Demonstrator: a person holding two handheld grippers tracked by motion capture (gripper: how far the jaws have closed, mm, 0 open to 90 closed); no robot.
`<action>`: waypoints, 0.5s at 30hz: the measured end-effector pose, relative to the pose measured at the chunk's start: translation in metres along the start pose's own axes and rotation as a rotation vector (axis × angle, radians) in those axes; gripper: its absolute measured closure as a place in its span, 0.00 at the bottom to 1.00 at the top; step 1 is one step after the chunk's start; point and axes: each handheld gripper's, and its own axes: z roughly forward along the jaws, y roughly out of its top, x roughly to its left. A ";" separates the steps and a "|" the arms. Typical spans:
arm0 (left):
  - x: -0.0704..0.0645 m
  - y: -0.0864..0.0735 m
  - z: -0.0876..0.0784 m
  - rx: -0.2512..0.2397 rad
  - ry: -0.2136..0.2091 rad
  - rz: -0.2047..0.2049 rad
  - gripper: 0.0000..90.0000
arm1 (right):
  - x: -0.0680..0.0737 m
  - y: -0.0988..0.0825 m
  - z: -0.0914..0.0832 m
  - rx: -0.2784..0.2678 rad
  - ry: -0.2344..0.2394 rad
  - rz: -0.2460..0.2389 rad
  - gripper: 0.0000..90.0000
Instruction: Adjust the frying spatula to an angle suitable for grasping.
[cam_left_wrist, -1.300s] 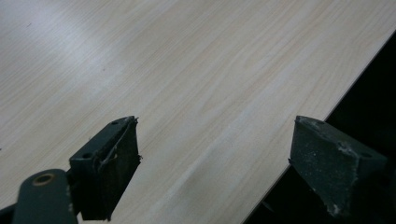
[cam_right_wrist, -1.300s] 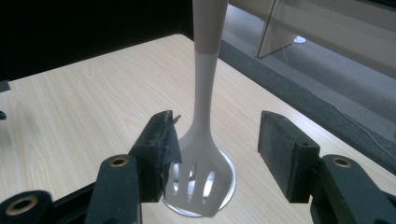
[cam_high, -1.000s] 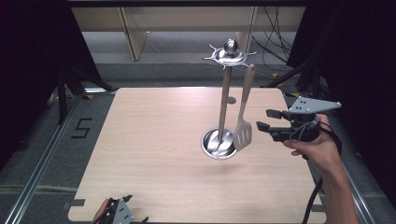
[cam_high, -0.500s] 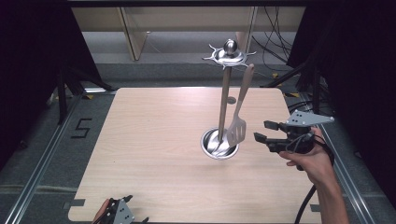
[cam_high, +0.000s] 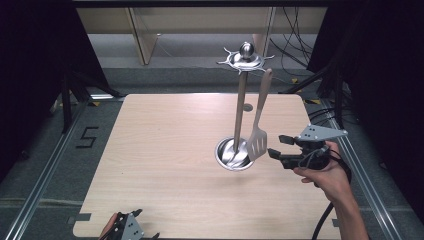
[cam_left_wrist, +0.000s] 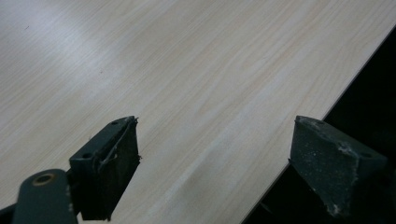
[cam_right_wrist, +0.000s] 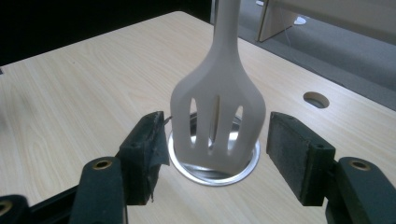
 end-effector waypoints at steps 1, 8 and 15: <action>0.000 0.000 0.000 0.001 0.002 0.004 0.17 | 0.000 -0.001 0.000 0.000 0.001 0.004 0.43; 0.001 0.001 0.000 -0.002 0.002 -0.001 0.17 | 0.000 -0.009 0.001 0.010 -0.006 0.000 0.42; 0.001 0.001 0.000 -0.002 -0.002 -0.001 0.17 | -0.001 -0.023 0.001 0.042 -0.009 0.024 0.41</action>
